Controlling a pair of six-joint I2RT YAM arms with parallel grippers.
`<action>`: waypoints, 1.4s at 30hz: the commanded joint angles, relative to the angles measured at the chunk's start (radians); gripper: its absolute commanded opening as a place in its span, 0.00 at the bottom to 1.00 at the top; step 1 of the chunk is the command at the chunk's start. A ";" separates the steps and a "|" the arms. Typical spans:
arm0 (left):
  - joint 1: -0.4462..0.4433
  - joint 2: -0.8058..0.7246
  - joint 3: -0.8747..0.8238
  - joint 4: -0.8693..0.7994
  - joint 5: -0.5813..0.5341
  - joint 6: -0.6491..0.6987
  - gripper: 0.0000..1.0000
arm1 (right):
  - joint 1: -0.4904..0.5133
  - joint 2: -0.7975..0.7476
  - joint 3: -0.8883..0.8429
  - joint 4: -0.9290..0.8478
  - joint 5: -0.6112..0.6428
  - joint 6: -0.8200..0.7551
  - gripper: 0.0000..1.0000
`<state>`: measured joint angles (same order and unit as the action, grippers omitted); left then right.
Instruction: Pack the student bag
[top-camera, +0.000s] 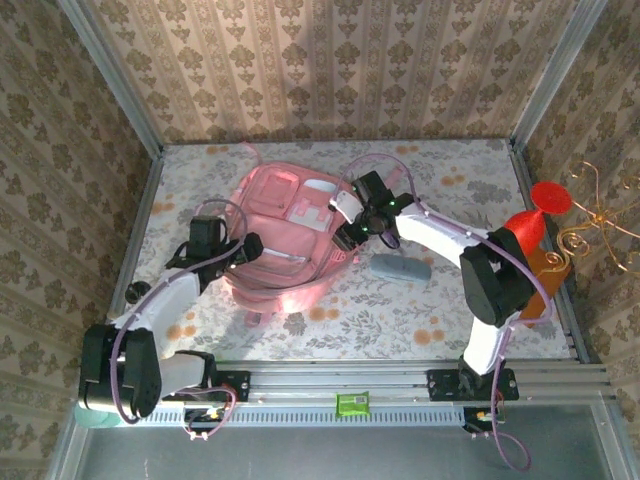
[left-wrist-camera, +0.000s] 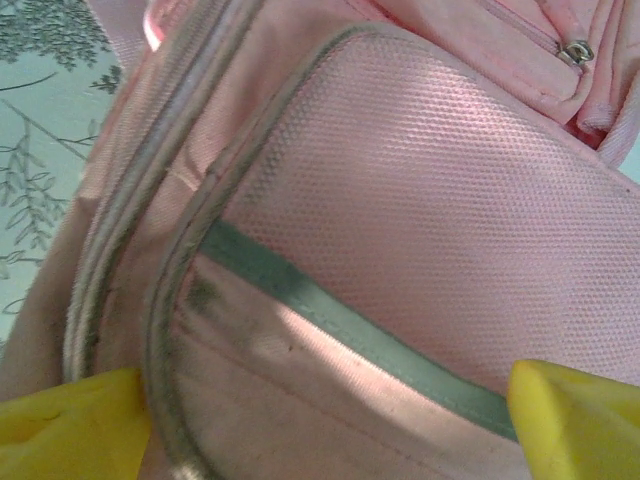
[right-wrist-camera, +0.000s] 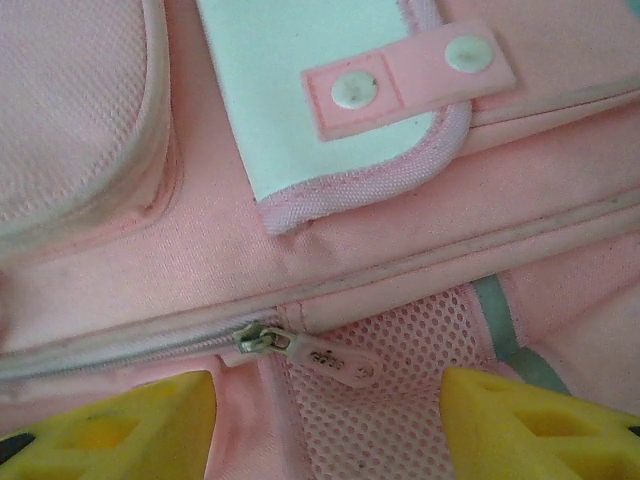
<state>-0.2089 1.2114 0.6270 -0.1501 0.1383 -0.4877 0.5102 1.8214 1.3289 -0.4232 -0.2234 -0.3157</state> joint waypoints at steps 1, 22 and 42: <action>-0.018 0.018 0.022 0.027 0.041 -0.026 0.91 | -0.013 0.033 0.045 -0.079 -0.090 -0.124 0.62; 0.021 0.600 0.546 0.082 -0.054 0.069 0.91 | -0.182 -0.009 -0.004 0.175 -0.022 0.372 0.61; -0.196 0.161 0.261 -0.020 -0.121 -0.020 0.89 | -0.197 0.023 -0.067 0.130 0.083 0.498 0.64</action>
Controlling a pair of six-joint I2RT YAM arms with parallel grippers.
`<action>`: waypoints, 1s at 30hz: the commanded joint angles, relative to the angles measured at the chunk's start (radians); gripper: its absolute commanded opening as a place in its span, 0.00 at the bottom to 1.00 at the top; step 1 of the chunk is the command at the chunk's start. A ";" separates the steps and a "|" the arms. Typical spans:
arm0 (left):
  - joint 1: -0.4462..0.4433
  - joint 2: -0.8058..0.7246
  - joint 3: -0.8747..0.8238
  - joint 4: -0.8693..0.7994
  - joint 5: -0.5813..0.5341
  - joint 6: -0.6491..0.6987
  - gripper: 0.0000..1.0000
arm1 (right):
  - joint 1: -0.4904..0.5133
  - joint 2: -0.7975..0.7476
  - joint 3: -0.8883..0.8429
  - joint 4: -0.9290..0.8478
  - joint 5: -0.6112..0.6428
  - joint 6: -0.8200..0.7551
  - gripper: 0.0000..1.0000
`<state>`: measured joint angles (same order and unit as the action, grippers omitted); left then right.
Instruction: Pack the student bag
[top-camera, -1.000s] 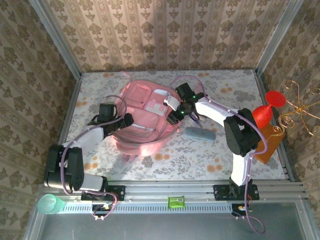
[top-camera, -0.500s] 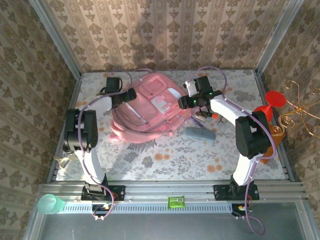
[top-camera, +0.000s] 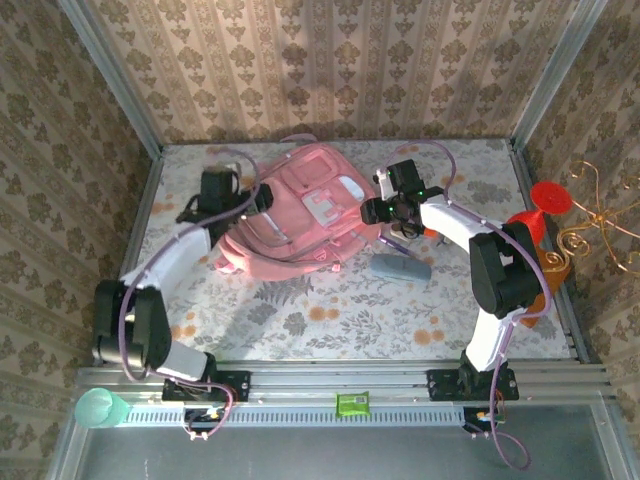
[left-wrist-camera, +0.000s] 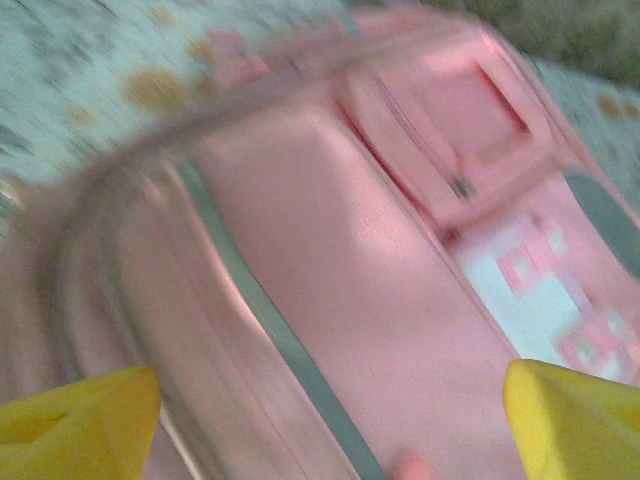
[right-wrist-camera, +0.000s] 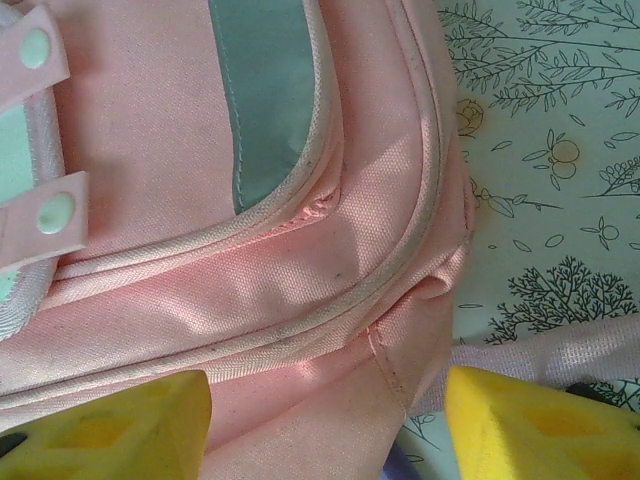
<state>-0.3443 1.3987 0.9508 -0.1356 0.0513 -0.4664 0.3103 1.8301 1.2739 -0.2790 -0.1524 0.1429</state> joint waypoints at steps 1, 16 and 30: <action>-0.082 -0.038 -0.081 -0.039 -0.048 -0.046 0.89 | 0.004 0.016 -0.019 -0.014 0.009 0.050 0.63; 0.037 0.269 0.104 0.031 0.005 -0.018 0.86 | 0.109 0.024 -0.079 0.107 -0.139 0.184 0.24; -0.077 0.019 -0.015 0.014 -0.209 0.004 0.89 | 0.094 -0.109 -0.152 0.125 -0.111 0.151 0.56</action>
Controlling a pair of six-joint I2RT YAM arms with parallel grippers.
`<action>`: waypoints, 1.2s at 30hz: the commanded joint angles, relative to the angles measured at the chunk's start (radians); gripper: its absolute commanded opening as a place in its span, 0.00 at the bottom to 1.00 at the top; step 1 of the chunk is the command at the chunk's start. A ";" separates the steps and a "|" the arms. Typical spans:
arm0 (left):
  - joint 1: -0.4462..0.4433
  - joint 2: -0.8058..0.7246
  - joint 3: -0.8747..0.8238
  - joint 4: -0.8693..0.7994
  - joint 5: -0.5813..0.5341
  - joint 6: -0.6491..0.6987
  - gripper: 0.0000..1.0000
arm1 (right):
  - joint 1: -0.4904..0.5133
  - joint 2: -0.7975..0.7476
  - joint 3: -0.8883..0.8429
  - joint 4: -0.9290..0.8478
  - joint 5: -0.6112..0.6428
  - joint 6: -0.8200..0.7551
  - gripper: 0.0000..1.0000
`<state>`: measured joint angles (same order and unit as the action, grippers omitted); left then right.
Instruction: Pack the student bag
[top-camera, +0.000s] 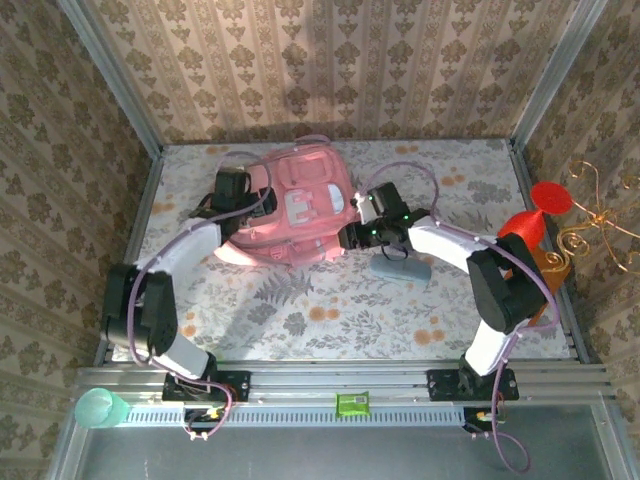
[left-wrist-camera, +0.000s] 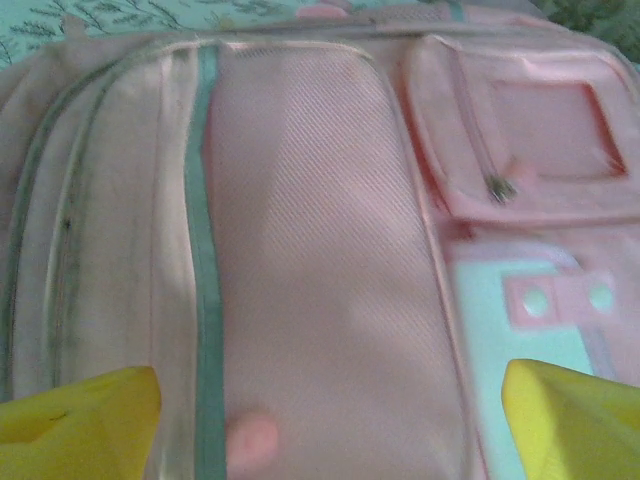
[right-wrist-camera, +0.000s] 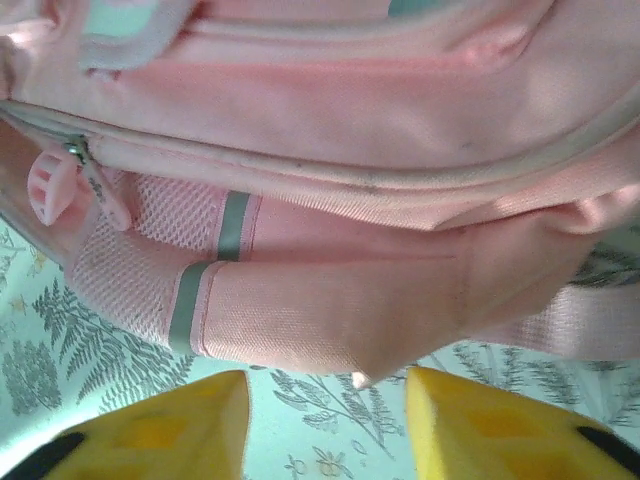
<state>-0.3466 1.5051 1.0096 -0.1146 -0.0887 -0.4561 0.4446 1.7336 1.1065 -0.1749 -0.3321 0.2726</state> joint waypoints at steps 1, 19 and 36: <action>-0.102 -0.115 -0.103 -0.011 -0.080 -0.016 0.89 | -0.051 0.006 0.024 0.038 0.063 0.044 0.58; -0.336 0.033 -0.103 -0.075 -0.035 -0.073 0.57 | -0.097 0.251 0.183 0.131 -0.067 0.175 0.41; -0.339 0.202 -0.044 -0.080 -0.202 -0.081 0.53 | -0.098 0.229 0.144 0.150 -0.076 0.178 0.26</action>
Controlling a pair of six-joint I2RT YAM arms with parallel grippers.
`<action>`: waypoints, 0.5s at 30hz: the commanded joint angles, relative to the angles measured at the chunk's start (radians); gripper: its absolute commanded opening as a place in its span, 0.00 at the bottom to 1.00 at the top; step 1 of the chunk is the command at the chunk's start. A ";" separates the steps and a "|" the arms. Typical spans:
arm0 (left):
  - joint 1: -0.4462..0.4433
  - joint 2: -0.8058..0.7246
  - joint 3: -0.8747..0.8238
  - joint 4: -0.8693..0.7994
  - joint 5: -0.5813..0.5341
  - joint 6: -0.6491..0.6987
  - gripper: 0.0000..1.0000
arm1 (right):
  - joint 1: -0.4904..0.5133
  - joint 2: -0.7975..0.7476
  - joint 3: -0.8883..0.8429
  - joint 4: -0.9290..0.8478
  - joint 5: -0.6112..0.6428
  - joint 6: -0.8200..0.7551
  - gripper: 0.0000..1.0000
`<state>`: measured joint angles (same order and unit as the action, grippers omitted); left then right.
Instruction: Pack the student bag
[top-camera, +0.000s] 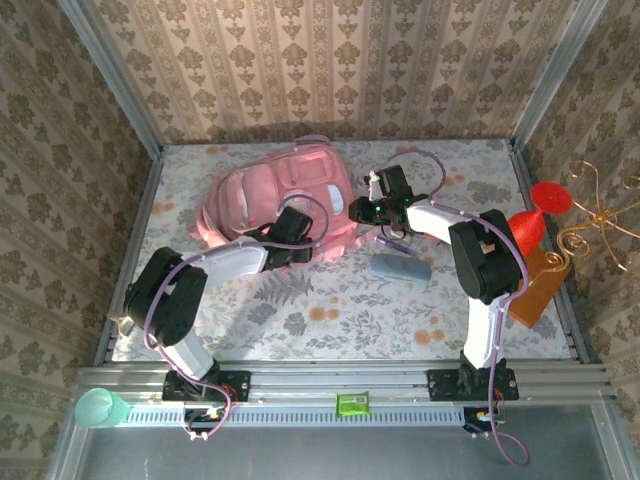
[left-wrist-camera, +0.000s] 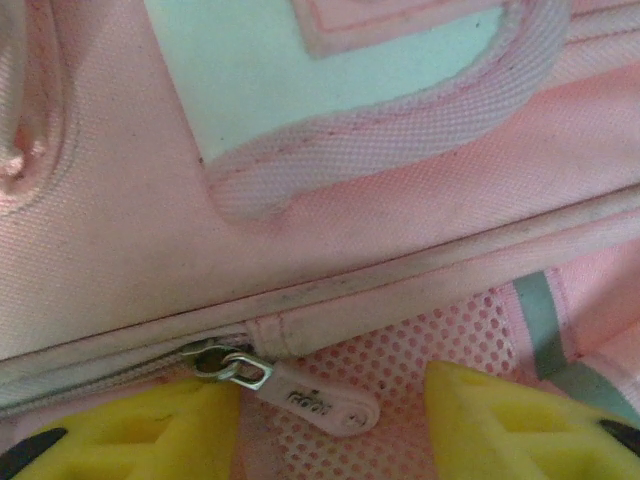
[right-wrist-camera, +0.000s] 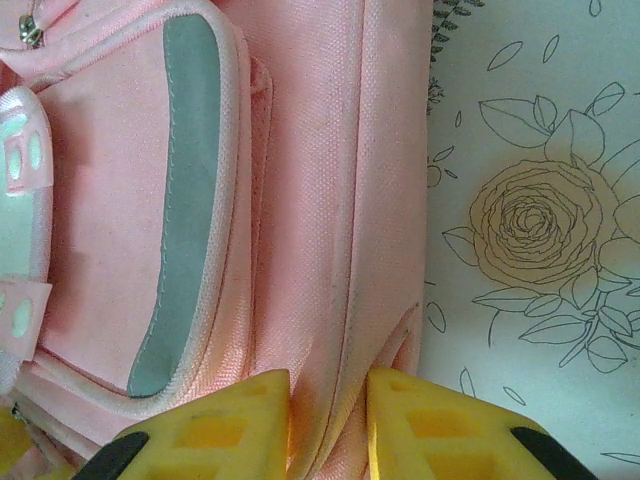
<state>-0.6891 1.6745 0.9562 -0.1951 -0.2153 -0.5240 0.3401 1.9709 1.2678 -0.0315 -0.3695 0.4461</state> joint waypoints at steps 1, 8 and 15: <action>0.003 0.038 0.006 0.012 -0.083 -0.019 0.53 | 0.007 -0.008 -0.020 0.008 -0.039 0.007 0.26; -0.011 0.074 0.021 0.040 -0.125 -0.025 0.41 | 0.005 -0.007 -0.033 0.010 -0.034 0.004 0.25; -0.018 0.027 0.013 0.042 -0.137 -0.018 0.27 | -0.001 -0.008 -0.038 0.007 -0.031 0.001 0.25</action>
<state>-0.7010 1.7180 0.9581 -0.1730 -0.3344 -0.5465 0.3401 1.9709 1.2526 -0.0051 -0.3748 0.4492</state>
